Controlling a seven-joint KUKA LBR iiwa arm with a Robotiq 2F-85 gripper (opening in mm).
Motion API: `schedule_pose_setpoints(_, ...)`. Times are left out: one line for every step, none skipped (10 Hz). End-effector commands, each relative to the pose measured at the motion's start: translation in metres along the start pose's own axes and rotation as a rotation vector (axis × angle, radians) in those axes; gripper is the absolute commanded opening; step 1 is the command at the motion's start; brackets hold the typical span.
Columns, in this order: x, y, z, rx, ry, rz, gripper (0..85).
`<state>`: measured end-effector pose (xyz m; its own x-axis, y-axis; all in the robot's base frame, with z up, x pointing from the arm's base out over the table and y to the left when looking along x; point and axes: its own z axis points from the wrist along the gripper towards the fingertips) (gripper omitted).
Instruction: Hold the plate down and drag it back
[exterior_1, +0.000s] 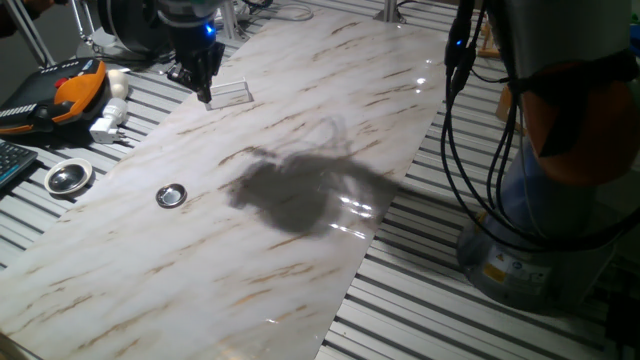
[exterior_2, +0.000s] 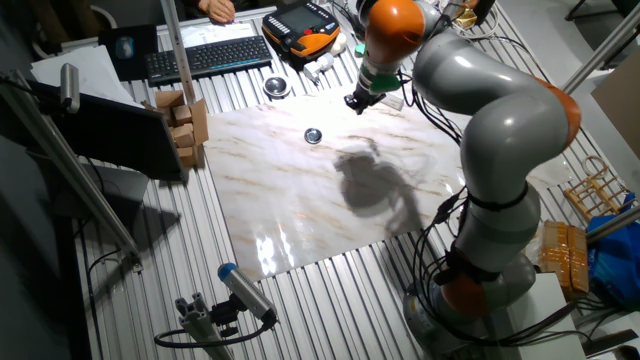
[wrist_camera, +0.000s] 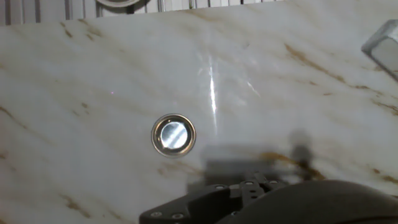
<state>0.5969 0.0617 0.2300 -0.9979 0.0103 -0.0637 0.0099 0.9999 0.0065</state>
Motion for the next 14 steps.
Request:
schedule_pose_setpoints(0.0,0.0,0.0,-0.003,0.013,-0.013,0.0)
schedule_pose_setpoints(0.001,-0.001,0.001,-0.014,0.017,-0.019,0.0)
schedule_pose_setpoints(0.002,0.0,0.003,-0.017,0.019,-0.026,0.0)
schedule_pose_setpoints(0.003,0.001,0.005,-0.028,0.013,-0.033,0.0)
schedule_pose_setpoints(0.004,0.003,0.006,-0.027,0.005,-0.035,0.0)
schedule_pose_setpoints(0.004,0.004,0.007,-0.019,-0.003,-0.034,0.0)
schedule_pose_setpoints(0.004,0.004,0.007,-0.016,-0.004,-0.031,0.0)
schedule_pose_setpoints(0.004,0.003,0.008,-0.016,0.002,-0.031,0.0)
schedule_pose_setpoints(0.005,0.003,0.009,-0.03,0.005,-0.023,0.0)
schedule_pose_setpoints(0.006,0.004,0.01,-0.028,0.004,-0.02,0.0)
schedule_pose_setpoints(0.006,0.005,0.01,-0.028,0.001,-0.015,0.0)
schedule_pose_setpoints(0.006,0.005,0.011,-0.027,-0.004,-0.015,0.0)
schedule_pose_setpoints(0.006,0.005,0.011,-0.027,-0.006,-0.015,0.0)
schedule_pose_setpoints(0.006,0.005,0.01,-0.028,-0.002,-0.015,0.0)
